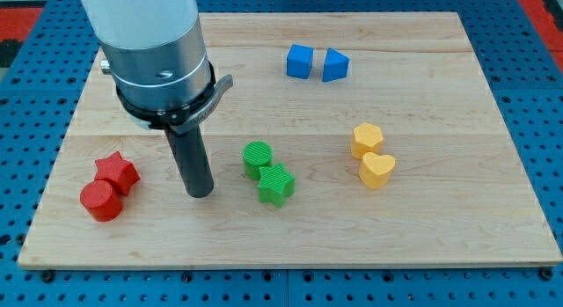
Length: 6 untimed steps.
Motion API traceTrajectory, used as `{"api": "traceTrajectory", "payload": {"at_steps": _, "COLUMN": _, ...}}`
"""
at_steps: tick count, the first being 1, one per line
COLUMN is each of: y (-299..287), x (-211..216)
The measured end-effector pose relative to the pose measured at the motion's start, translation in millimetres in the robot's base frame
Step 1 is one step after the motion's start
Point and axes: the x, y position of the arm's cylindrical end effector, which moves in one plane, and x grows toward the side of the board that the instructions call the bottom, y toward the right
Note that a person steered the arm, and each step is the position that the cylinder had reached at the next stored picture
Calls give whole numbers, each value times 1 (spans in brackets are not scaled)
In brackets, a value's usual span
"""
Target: Push the green star to the bottom left of the yellow heart
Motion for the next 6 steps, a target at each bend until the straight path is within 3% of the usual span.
{"api": "traceTrajectory", "payload": {"at_steps": 2, "y": 8, "x": 1}}
{"api": "traceTrajectory", "payload": {"at_steps": 6, "y": 79, "x": 8}}
